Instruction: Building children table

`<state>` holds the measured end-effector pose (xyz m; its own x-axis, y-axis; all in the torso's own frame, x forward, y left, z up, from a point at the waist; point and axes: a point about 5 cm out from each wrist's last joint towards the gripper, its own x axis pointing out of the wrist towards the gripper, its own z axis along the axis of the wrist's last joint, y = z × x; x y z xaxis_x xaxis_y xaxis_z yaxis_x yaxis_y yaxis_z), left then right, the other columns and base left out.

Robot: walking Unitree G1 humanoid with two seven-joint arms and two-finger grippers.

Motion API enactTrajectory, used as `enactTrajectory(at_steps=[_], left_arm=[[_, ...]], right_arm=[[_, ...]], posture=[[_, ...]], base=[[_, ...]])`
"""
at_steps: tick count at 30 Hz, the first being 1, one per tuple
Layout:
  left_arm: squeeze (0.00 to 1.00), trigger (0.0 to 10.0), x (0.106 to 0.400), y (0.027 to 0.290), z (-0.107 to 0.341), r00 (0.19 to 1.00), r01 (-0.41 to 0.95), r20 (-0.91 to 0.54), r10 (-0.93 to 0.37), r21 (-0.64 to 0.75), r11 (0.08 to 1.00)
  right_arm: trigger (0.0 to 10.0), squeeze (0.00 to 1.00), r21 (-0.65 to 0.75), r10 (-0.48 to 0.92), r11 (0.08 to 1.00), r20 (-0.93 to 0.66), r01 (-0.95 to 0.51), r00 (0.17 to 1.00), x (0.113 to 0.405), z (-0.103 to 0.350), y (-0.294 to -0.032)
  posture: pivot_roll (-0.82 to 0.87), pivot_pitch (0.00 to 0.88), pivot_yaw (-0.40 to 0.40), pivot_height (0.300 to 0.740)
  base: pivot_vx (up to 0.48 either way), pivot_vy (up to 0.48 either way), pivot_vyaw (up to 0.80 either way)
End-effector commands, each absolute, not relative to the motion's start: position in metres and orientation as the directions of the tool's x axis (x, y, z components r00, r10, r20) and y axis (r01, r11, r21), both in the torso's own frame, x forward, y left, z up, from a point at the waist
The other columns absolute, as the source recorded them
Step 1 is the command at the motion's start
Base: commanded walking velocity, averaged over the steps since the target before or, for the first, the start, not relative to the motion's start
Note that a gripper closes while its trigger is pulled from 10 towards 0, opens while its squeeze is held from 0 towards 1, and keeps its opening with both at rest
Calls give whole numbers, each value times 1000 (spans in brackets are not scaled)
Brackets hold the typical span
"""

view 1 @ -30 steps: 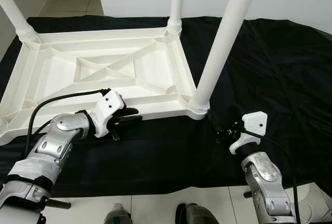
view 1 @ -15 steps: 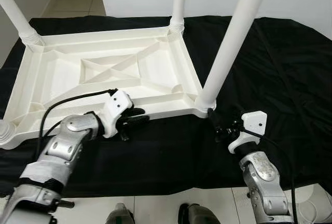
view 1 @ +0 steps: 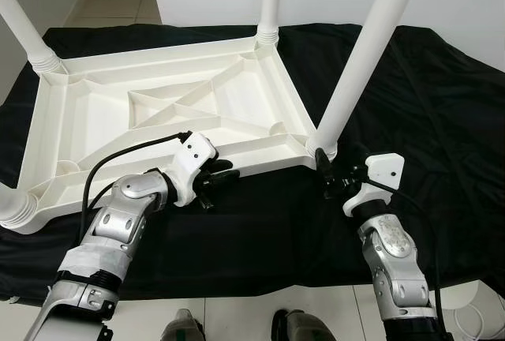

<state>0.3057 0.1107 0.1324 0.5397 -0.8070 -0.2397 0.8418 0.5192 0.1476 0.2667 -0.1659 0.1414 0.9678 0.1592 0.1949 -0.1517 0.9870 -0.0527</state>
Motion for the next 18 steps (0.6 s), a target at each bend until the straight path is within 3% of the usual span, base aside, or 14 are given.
enactTrajectory(at_steps=[1, 2, 3, 4, 5, 11, 12, 16, 18], left_arm=[[0, 10000, 308, 114, 115, 760, 642, -250, -600, 145, 753], [0, 10000, 306, 112, 116, 745, 659, -243, -621, 126, 741], [196, 10000, 304, 111, 117, 735, 671, -236, -635, 120, 732], [196, 10000, 304, 111, 117, 735, 671, -236, -635, 120, 732], [1000, 10000, 302, 110, 119, 716, 692, -228, -660, 110, 713], [1000, 10000, 298, 112, 125, 685, 726, -214, -696, 126, 676], [0, 10000, 295, 116, 129, 666, 745, -206, -717, 136, 653], [0, 10000, 294, 121, 131, 659, 751, -206, -723, 140, 645], [0, 10000, 293, 144, 138, 675, 737, -219, -704, 162, 656]], right_arm=[[10000, 0, -51, 156, 988, 192, -148, 969, 269, 139, -166], [10000, 0, -52, 158, 987, 193, -151, 968, 270, 140, -165], [10000, 0, -52, 160, 987, 193, -153, 968, 270, 139, -164], [10000, 0, -52, 160, 987, 193, -153, 968, 270, 139, -164], [10000, 0, -52, 164, 986, 192, -157, 968, 270, 139, -163], [10000, 0, -53, 171, 985, 189, -164, 967, 270, 137, -162], [10000, 0, -54, 174, 985, 188, -167, 967, 270, 137, -161], [10000, 0, -55, 175, 984, 187, -167, 967, 270, 136, -161], [10000, 0, -53, 175, 984, 183, -168, 967, 270, 134, -161]], posture=[[37, 108, -1, 740], [37, 108, -1, 740], [39, 103, -3, 740], [39, 103, -3, 740], [40, 102, -3, 740], [43, 99, -7, 740], [47, 101, -10, 740], [49, 99, -12, 740], [55, 93, -20, 740]], base=[[0, 0, 0], [0, 0, 0], [0, 0, 0], [0, 0, 0], [0, 0, 0], [0, 0, 0], [0, 0, 0], [0, 0, 0], [0, 0, 0]])
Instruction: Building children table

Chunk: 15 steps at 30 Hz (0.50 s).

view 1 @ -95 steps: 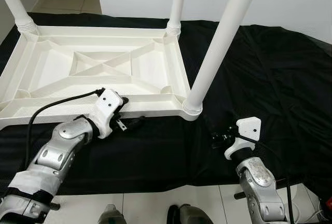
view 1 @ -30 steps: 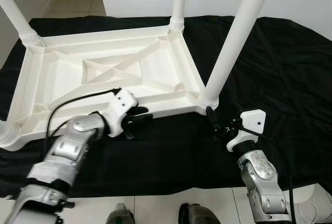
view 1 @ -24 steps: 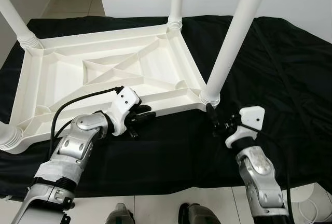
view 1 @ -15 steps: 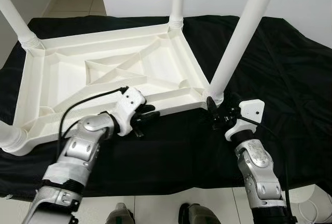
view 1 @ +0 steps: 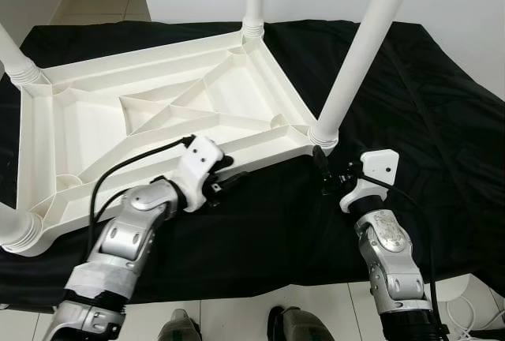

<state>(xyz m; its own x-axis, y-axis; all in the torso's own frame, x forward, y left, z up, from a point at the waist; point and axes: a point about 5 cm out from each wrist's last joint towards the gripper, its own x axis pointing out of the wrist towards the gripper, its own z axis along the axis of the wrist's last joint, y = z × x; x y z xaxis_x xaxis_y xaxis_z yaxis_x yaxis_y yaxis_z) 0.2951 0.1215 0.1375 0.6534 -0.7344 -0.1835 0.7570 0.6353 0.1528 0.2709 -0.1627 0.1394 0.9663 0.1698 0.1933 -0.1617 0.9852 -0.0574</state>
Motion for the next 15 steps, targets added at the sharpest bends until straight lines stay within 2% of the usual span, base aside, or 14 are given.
enactTrajectory(at_steps=[1, 2, 7, 11, 15], left_arm=[[0, 10000, 293, 144, 138, 675, 737, -219, -704, 162, 656], [0, 10000, 292, 158, 142, 688, 725, -233, -687, 175, 666], [0, 10000, 290, 168, 144, 694, 719, -245, -677, 188, 669], [0, 10000, 270, 196, 140, 684, 725, -327, -652, 205, 658], [0, 10000, 266, 202, 137, 685, 722, -347, -640, 206, 661]], right_arm=[[10000, 0, -53, 175, 984, 183, -168, 967, 270, 134, -161], [10000, 0, -49, 173, 985, 181, -167, 968, 270, 133, -160], [10000, 0, -47, 173, 985, 179, -167, 969, 269, 133, -160], [10000, 0, -46, 177, 984, 172, -172, 969, 269, 130, -159], [10000, 0, -46, 178, 984, 170, -173, 969, 270, 129, -160]], posture=[[55, 93, -20, 740], [56, 94, -20, 740], [61, 94, -22, 740], [71, 100, -27, 740], [77, 106, -32, 740]], base=[[0, 0, 0], [0, 0, 0], [0, 0, 0], [0, 0, 0], [0, 0, 0]])
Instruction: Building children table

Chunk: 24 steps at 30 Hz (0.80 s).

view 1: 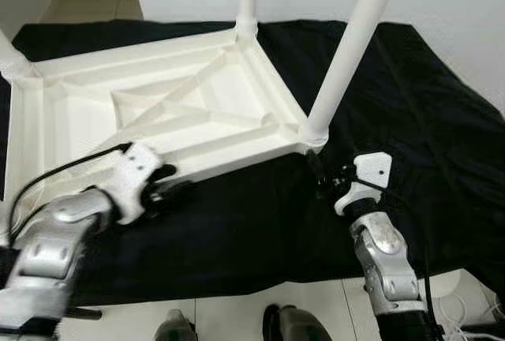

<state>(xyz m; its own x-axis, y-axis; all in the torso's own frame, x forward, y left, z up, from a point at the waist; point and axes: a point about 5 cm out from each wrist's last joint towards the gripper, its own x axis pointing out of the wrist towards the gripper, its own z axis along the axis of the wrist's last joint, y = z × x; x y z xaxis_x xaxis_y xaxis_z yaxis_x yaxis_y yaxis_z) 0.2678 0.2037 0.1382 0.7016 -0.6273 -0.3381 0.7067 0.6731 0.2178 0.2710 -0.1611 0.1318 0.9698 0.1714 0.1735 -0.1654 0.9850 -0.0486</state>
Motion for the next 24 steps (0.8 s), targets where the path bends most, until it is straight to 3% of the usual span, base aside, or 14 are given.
enactTrajectory(at_steps=[1, 7, 14, 15, 16, 17, 18, 19, 24], left_arm=[[0, 10000, 263, 211, 135, 695, 710, -367, -619, 211, 672], [0, 10000, 253, 226, 130, 711, 685, -403, -576, 210, 698], [0, 10000, 251, 222, 129, 722, 673, -388, -573, 198, 713], [0, 4431, 251, 217, 129, 723, 673, -376, -580, 190, 715], [0, 4431, 251, 217, 129, 723, 673, -376, -580, 190, 715], [0, 784, 252, 210, 128, 728, 668, -358, -584, 179, 722], [0, 784, 252, 210, 128, 728, 668, -358, -584, 179, 722], [0, 0, 254, 200, 126, 737, 660, -336, -587, 169, 732], [0, 0, 255, 175, 123, 742, 658, -283, -607, 133, 741]], right_arm=[[10000, 0, -50, 180, 984, 169, -174, 969, 270, 130, -161], [10000, 0, -57, 187, 982, 168, -179, 968, 272, 130, -162], [10000, 0, -60, 201, 979, 167, -193, 965, 274, 130, -159], [10000, 0, -61, 202, 979, 168, -195, 965, 275, 130, -159], [10000, 0, -61, 202, 979, 168, -195, 965, 275, 130, -159], [10000, 0, -62, 203, 979, 169, -195, 964, 276, 131, -159], [10000, 0, -62, 203, 979, 169, -195, 964, 276, 131, -159], [10000, 0, -63, 203, 979, 170, -195, 964, 276, 131, -159], [10000, 0, -59, 194, 981, 172, -187, 966, 275, 131, -159]], posture=[[80, 108, -37, 740], [86, 108, -49, 740], [90, 108, -55, 740], [90, 108, -55, 740], [90, 108, -55, 740], [90, 108, -55, 740], [90, 108, -55, 740], [88, 109, -54, 740], [88, 109, -54, 740]], base=[[0, 0, 0], [0, 0, 0], [0, 0, 0], [0, 0, 0], [0, 0, 0], [0, 0, 0], [0, 0, 0], [0, 0, 0], [0, 0, 0]])
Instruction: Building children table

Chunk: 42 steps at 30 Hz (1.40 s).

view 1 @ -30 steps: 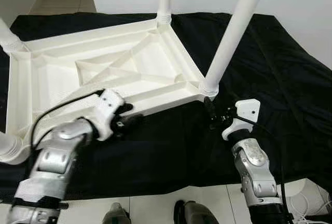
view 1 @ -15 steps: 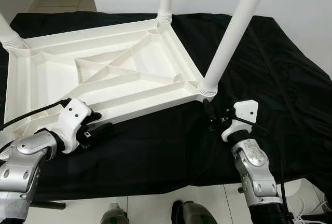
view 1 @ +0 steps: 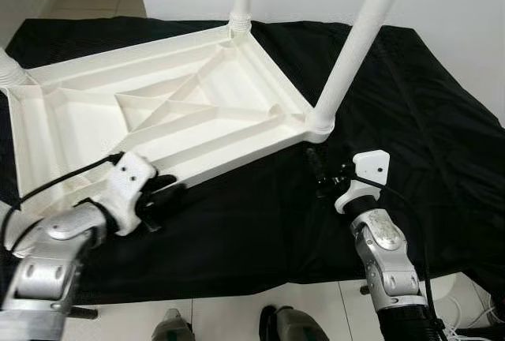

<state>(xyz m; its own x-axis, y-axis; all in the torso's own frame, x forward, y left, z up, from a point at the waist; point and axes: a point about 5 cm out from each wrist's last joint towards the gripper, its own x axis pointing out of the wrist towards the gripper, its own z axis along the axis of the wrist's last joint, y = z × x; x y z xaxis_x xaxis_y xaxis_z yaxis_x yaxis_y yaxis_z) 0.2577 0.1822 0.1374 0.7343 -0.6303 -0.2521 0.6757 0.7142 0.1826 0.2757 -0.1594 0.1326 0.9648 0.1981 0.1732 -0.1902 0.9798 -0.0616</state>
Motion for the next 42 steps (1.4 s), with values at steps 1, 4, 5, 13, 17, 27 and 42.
enactTrajectory(at_steps=[1, 4, 5, 13, 17, 27, 42], left_arm=[[0, 0, 255, 175, 123, 742, 658, -283, -607, 133, 741], [0, 0, 254, 160, 123, 735, 667, -260, -626, 113, 736], [0, 0, 255, 152, 124, 739, 664, -243, -628, 108, 740], [0, 392, 259, 123, 130, 747, 660, -179, -640, 81, 747], [0, 10000, 258, 112, 132, 734, 676, -164, -660, 73, 733], [1000, 10000, 255, 111, 137, 715, 697, -122, -688, 52, 715], [0, 10000, 225, 130, 157, 754, 632, 123, -646, 133, 763]], right_arm=[[10000, 0, -59, 194, 981, 172, -187, 966, 275, 131, -159], [10000, 0, -56, 192, 981, 172, -185, 966, 274, 130, -158], [10000, 0, -55, 192, 981, 172, -185, 966, 274, 130, -158], [10000, 0, -48, 191, 982, 173, -185, 966, 275, 130, -156], [10000, 0, -45, 196, 981, 174, -191, 965, 275, 129, -154], [10000, 0, -45, 203, 979, 175, -198, 963, 277, 130, -151], [10000, 0, -43, 219, 976, 166, -214, 962, 279, 125, -146]], posture=[[88, 109, -54, 740], [88, 109, -54, 740], [73, 108, -43, 740], [75, 105, -39, 740], [77, 104, -41, 740], [76, 98, -40, 740], [109, 91, -63, 740]], base=[[0, 0, 0], [0, 0, 0], [0, 0, 0], [0, 0, 0], [0, 0, 0], [0, 0, 0], [0, 0, 0]])
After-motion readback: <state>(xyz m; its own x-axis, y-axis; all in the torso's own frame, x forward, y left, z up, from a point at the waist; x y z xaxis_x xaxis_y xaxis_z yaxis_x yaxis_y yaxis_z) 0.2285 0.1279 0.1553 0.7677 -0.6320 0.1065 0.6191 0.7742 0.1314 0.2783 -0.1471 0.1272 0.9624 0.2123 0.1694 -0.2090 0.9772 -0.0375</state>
